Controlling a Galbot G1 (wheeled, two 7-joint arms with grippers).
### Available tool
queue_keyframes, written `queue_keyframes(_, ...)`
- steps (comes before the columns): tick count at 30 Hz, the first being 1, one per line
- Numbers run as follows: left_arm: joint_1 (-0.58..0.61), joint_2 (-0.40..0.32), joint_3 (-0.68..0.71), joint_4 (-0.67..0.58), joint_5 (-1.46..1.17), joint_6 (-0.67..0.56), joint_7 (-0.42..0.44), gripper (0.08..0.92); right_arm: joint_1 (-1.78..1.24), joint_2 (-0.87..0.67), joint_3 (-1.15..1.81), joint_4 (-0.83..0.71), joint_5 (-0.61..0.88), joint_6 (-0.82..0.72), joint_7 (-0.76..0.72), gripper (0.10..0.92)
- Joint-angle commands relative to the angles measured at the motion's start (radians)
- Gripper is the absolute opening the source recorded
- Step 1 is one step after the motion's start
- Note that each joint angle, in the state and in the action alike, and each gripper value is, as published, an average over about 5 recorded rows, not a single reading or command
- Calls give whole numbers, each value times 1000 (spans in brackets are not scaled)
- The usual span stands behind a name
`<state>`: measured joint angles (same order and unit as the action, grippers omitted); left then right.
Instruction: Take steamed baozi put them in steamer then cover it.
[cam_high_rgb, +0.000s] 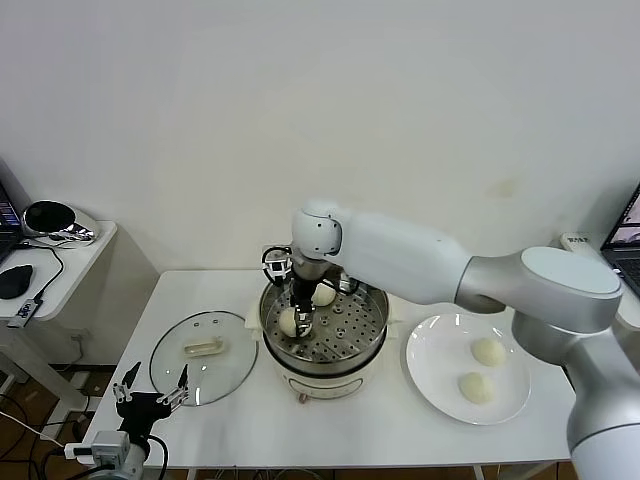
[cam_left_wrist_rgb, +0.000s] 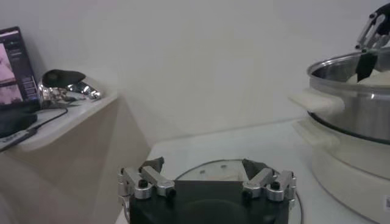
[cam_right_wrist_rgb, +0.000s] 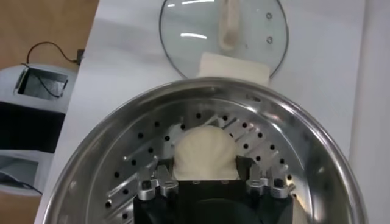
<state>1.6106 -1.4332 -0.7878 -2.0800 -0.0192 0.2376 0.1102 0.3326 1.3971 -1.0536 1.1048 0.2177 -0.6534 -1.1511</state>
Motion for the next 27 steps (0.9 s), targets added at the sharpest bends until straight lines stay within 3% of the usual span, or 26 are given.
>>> queue_keyframes(1,1,-1,-1,-2,0,0,0,823,-32,27,18,-33,-10,5,26,628)
queue_keyframes(5,3,0,-1,-1,0,-1,0,823,-35,20,24,-27,-8,6,37,640)
queue_keyframes(10,3,0,0,0,0,-1,0,823,-26,-16,42,16,-3,3,37,778)
queue_keyframes(14,4,0,-3,-4,-1,-1,2,823,17,-91,47,98,14,5,36,818)
queue_keyframes(27,-10,-5,10,10,3,3,10,823,213,-615,55,453,43,38,-62,823)
